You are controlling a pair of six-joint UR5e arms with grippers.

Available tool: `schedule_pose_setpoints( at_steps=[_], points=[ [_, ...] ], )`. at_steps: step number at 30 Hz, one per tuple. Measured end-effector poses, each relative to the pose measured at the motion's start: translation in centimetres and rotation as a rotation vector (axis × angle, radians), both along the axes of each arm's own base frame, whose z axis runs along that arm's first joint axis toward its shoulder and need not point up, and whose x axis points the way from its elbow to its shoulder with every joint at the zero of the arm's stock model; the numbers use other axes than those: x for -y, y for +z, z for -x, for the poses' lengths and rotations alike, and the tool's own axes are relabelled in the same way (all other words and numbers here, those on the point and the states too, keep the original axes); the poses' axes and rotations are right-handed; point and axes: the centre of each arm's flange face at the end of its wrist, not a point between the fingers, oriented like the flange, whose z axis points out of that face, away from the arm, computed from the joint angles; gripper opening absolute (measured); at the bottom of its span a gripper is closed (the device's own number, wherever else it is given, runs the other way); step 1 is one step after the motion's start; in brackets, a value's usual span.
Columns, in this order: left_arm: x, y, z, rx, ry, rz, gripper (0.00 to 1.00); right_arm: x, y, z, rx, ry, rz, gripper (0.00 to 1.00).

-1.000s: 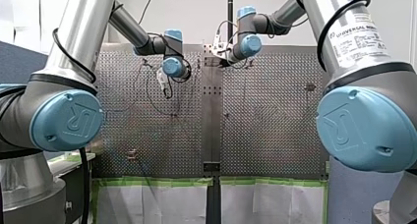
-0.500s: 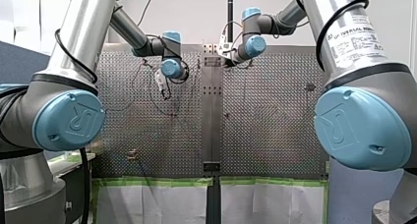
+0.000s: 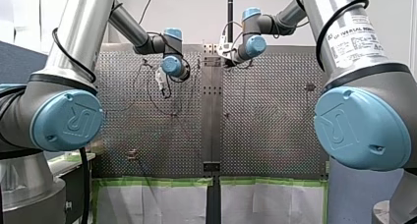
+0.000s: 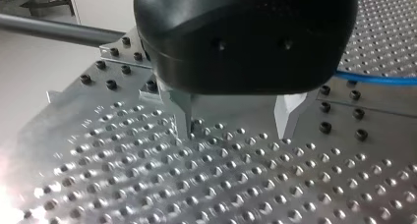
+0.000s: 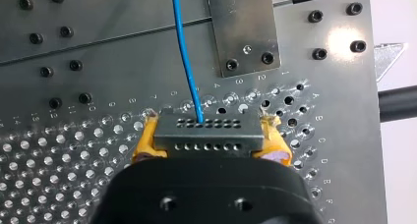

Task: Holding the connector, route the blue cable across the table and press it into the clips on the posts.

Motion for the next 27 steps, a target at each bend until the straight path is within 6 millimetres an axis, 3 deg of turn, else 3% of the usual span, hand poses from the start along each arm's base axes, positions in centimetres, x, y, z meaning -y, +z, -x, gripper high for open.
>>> schedule_pose_setpoints(
  at_steps=[6,10,20,27],
  points=[
    [0.3,1.7,2.1,-0.016,-0.014,-0.005,1.00,0.1,0.0,0.1,-0.004,-0.002,0.003,0.00],
    [0.8,2.9,3.7,-0.025,-0.031,-0.010,1.00,0.2,0.0,0.2,-0.007,-0.007,0.004,0.00],
    [2.0,3.5,7.5,-0.091,-0.069,-0.003,1.00,0.9,0.2,1.1,-0.012,-0.024,0.008,0.00],
    [2.6,5.9,10.1,-0.070,-0.061,-0.012,1.00,1.3,0.3,1.7,-0.013,-0.036,0.010,0.00]
  ],
)
